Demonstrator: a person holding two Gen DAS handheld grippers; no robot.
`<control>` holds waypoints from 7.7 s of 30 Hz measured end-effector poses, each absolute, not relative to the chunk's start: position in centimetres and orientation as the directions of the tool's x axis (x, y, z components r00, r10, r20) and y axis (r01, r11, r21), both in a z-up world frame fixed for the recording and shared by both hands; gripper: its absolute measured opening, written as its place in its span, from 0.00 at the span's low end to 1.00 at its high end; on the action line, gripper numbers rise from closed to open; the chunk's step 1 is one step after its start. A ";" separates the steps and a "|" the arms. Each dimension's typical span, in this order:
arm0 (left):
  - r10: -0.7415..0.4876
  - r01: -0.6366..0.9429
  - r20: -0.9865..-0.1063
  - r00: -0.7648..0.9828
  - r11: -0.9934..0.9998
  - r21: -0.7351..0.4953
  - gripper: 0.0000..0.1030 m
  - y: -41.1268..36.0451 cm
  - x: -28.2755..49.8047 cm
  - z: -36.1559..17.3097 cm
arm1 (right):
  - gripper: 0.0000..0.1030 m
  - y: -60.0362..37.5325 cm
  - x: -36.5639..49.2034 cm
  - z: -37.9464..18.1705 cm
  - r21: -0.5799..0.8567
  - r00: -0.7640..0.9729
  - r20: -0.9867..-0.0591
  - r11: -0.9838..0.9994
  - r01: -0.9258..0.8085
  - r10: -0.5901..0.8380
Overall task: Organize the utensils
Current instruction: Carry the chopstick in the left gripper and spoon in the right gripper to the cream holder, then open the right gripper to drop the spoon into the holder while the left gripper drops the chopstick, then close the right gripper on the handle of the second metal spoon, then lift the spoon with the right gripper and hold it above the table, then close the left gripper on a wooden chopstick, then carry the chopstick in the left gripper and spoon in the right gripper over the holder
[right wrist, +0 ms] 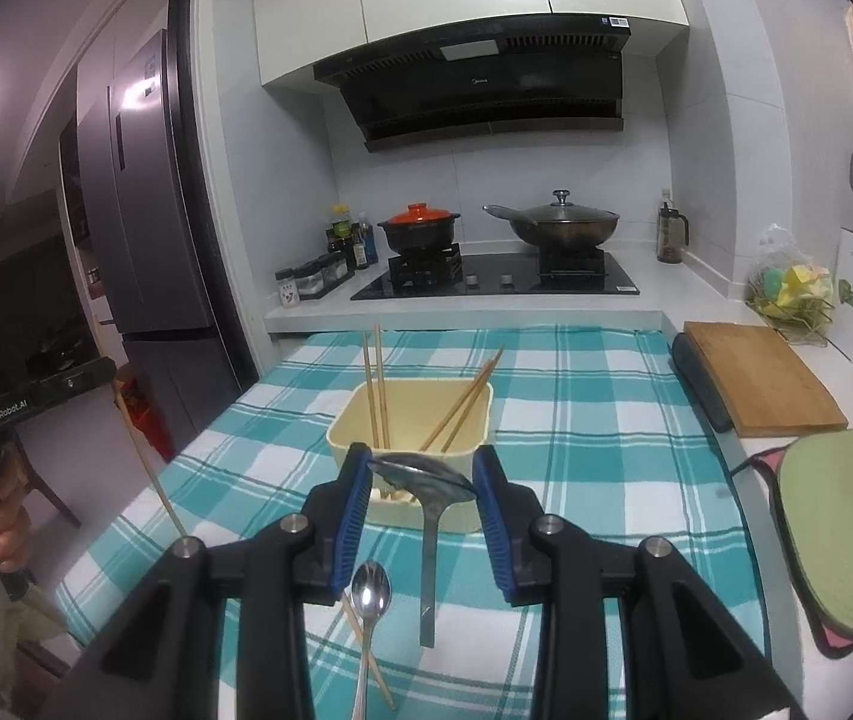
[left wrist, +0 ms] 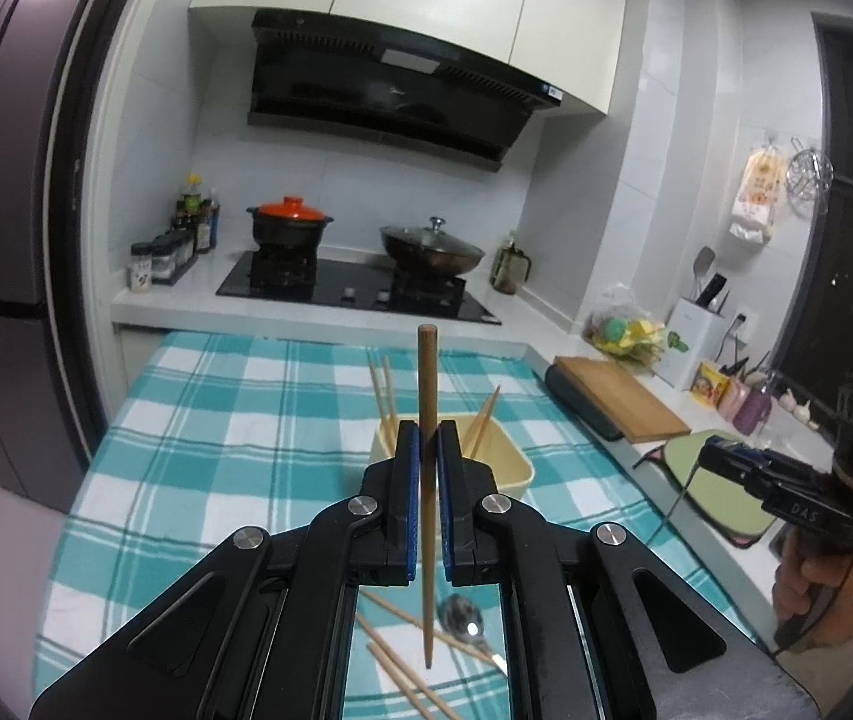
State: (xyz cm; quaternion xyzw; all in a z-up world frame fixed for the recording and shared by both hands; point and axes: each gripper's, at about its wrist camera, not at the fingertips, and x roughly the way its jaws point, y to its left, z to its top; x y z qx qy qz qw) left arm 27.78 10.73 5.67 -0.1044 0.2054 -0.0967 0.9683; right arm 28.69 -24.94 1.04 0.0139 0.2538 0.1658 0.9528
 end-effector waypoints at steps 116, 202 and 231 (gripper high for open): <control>0.092 -0.150 -0.814 0.573 0.989 0.006 0.99 4.9 24.9 -21.5 | 0.09 -16.4 27.6 -21.0 -0.041 0.491 -0.859 0.938 -0.344 0.143; 0.016 -0.059 -0.852 0.523 0.998 -0.018 0.99 10.5 26.1 -20.9 | 0.83 -31.5 26.8 -18.7 0.052 0.574 -0.816 0.998 -0.046 0.069; -0.097 0.032 -0.685 0.722 0.994 -0.108 0.05 8.8 27.0 -12.1 | 0.40 -27.0 30.1 -14.4 0.036 0.703 -0.693 0.982 -0.187 0.159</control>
